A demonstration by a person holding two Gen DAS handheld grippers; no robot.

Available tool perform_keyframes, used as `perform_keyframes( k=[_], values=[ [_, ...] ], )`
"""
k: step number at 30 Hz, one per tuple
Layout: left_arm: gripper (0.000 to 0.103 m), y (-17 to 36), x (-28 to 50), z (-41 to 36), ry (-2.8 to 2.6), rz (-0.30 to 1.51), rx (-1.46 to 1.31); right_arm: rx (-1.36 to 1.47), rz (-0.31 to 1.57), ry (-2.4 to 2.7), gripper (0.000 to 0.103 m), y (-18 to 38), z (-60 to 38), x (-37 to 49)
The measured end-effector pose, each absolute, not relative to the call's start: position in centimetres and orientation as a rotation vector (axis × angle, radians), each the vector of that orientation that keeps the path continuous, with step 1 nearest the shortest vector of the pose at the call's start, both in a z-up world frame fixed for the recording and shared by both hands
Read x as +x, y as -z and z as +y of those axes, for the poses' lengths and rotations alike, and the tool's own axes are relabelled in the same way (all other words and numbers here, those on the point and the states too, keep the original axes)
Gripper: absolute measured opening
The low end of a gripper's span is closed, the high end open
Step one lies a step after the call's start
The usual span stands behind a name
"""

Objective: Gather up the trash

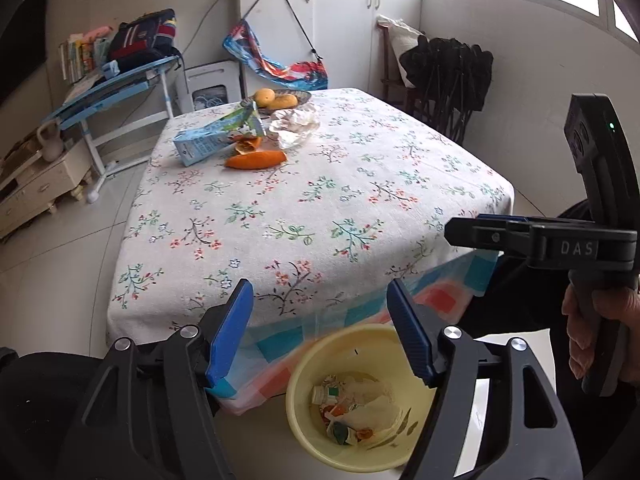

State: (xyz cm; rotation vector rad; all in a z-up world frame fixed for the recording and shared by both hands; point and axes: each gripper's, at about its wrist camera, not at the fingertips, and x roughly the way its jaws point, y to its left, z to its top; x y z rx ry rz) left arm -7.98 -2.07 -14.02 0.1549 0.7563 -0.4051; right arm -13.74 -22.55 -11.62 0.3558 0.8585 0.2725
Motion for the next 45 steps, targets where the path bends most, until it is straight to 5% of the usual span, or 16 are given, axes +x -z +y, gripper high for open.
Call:
perform_keyframes(
  k=[19,36,45],
  values=[
    [0.07,13.5,-7.5,-1.5,0.33,0.697,0.169,0.308,0.847,-0.275,0.075,11.3,-21.9,-13.7],
    [0.07,10.9,6.1,3.3,0.238,0.675,0.238,0.055,0.808,-0.448,0.075,8.7,-15.4,-3.9],
    [0.07,12.3,14.3,-1.1,0.418,0.654,0.656,-0.037,0.872,-0.485,0.073,11.5,-12.4,3.8]
  ],
)
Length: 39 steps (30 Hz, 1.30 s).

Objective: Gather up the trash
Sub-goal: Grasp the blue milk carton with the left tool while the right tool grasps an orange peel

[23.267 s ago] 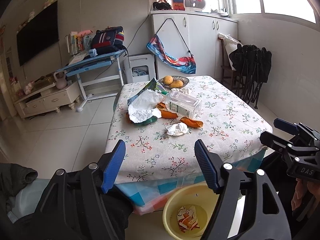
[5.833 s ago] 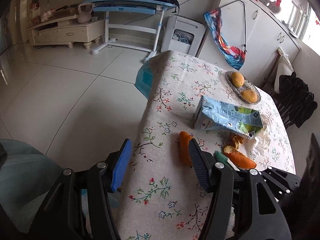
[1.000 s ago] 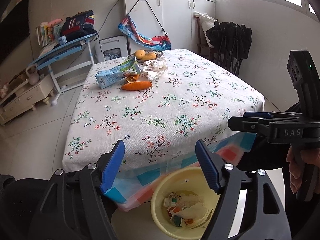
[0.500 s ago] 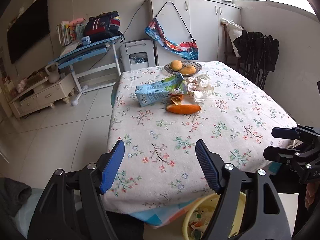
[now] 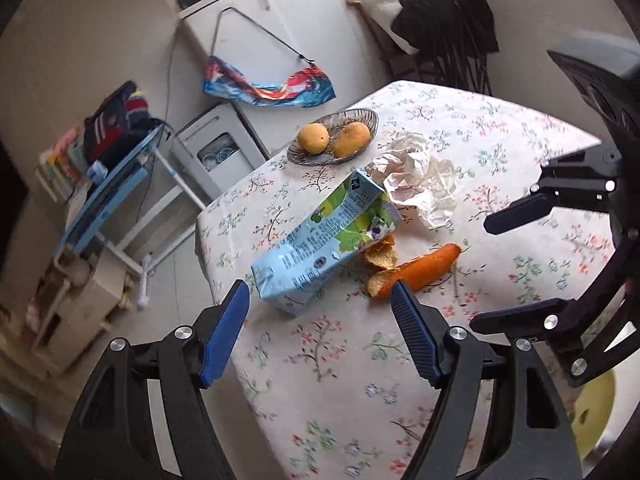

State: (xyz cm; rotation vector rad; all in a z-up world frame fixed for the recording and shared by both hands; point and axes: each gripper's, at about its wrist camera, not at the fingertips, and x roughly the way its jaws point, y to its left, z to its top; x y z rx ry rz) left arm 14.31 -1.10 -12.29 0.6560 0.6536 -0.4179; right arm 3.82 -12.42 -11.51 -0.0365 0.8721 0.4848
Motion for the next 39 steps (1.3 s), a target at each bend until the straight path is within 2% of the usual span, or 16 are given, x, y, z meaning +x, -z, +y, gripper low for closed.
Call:
perform_keyframes(
  k=[9,13,15,17,19,20,21,22,28,34,35,37,39],
  values=[
    [0.07,14.3,21.0,-4.1,0.615,0.713,0.887,-0.064,0.938,-0.564,0.06,13.4,-11.3,7.2],
    [0.07,16.1,22.4,-5.4,0.68,0.786,0.927,-0.096,0.954,-0.565,0.031,13.2,-11.5,7.0],
    [0.07,16.1,23.1,-5.6,0.669,0.827,0.87,-0.078,0.964,-0.573,0.026,13.1,-12.1,6.7],
    [0.061,15.6,23.8,-5.2,0.643,0.865,0.769,-0.069,0.97,-0.57,0.023,13.1,-12.6,6.4],
    [0.04,15.0,24.2,-4.2,0.595,0.898,0.662,-0.038,0.982,-0.566,0.02,13.1,-13.4,5.8],
    [0.037,14.7,24.3,-3.5,0.573,0.921,0.595,-0.024,0.986,-0.559,0.02,13.0,-13.7,5.7],
    [0.026,14.5,24.3,-2.7,0.553,0.938,0.531,-0.016,0.989,-0.551,0.02,13.0,-14.0,5.5],
    [0.026,14.4,24.1,-1.9,0.534,0.957,0.469,-0.008,0.992,-0.542,0.02,13.0,-14.4,5.2],
    [0.025,14.2,19.9,2.2,0.506,1.008,0.167,0.047,1.01,-0.482,0.02,12.7,-17.0,2.8],
    [0.027,14.6,14.2,3.6,0.452,1.024,0.056,0.071,1.009,-0.442,0.02,12.6,-18.5,0.4],
    [0.03,14.6,13.7,3.6,0.435,1.015,0.06,0.064,1.007,-0.437,0.02,12.6,-18.4,0.2],
    [0.046,15.2,13.4,3.6,0.395,1.022,0.063,0.057,1.003,-0.429,0.02,12.6,-18.2,-0.2],
    [0.054,15.6,13.4,3.7,0.363,1.024,0.053,0.057,0.997,-0.425,0.023,12.7,-17.9,-0.4]
  ],
)
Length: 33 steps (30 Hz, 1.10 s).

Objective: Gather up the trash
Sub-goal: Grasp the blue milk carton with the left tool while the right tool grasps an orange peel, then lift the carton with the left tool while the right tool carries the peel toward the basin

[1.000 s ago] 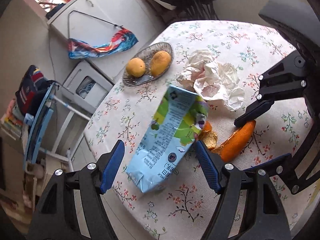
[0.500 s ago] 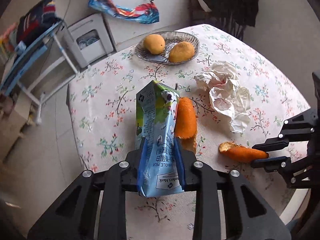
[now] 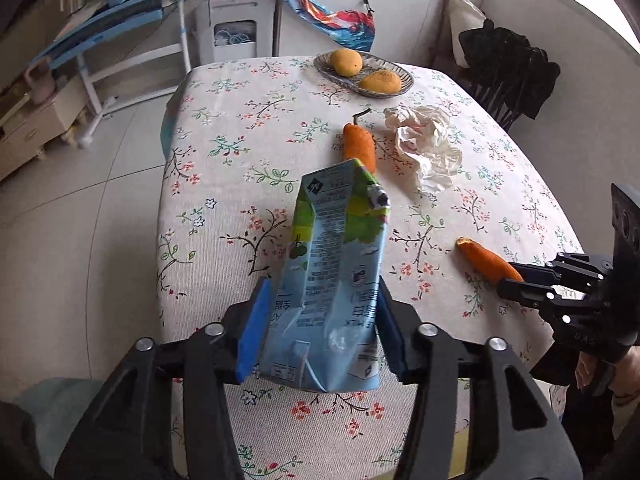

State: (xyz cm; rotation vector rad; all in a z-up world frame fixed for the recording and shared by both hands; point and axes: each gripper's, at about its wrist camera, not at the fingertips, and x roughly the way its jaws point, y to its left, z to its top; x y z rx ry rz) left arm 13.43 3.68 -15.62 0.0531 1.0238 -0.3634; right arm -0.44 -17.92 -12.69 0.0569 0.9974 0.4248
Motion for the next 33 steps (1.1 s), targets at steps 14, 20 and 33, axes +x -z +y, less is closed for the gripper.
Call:
perform_keyframes(
  k=[14,20,33],
  values=[
    [0.069,15.8,14.4,2.1,0.358,1.011,0.067,0.028,0.946,-0.4,0.047,12.9,-17.4,-0.2],
    [0.069,15.9,14.3,1.2,0.358,1.006,0.096,0.031,0.948,-0.396,0.047,12.9,-17.5,-0.1],
    [0.057,15.2,13.2,0.5,0.339,0.938,0.131,0.012,0.934,-0.374,0.022,13.0,-17.7,-0.3]
  ],
)
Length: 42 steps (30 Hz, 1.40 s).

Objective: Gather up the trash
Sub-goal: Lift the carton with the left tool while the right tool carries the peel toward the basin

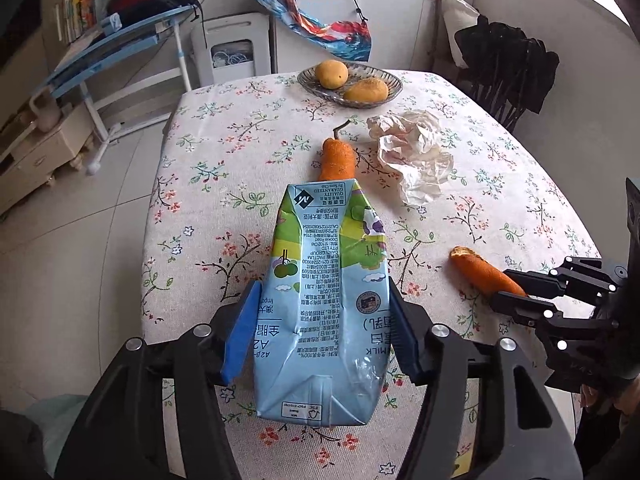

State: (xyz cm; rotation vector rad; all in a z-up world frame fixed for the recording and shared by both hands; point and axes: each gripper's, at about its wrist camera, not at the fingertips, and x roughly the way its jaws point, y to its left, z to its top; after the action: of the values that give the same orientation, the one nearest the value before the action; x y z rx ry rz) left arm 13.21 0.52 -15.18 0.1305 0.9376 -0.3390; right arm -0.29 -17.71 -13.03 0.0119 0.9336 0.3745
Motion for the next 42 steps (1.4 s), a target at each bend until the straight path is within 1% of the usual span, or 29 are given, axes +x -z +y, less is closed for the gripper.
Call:
perform_keyframes(
  k=[4,14,26,42],
  values=[
    [0.057,13.7,12.1,1.0,0.304,0.864,0.121,0.052,0.92,-0.38,0.019,12.6,-18.1,-0.5],
    [0.057,11.9,7.3,1.8,0.252,0.744,0.085,0.196,0.841,-0.422,0.019,11.0,-18.9,-2.4],
    [0.057,11.4,4.0,2.0,0.259,0.691,0.068,0.247,0.772,-0.452,0.019,9.3,-18.8,-5.1],
    [0.057,10.9,0.7,2.1,0.277,0.64,0.071,0.242,0.781,-0.488,0.019,9.1,-18.3,-7.7]
  ],
)
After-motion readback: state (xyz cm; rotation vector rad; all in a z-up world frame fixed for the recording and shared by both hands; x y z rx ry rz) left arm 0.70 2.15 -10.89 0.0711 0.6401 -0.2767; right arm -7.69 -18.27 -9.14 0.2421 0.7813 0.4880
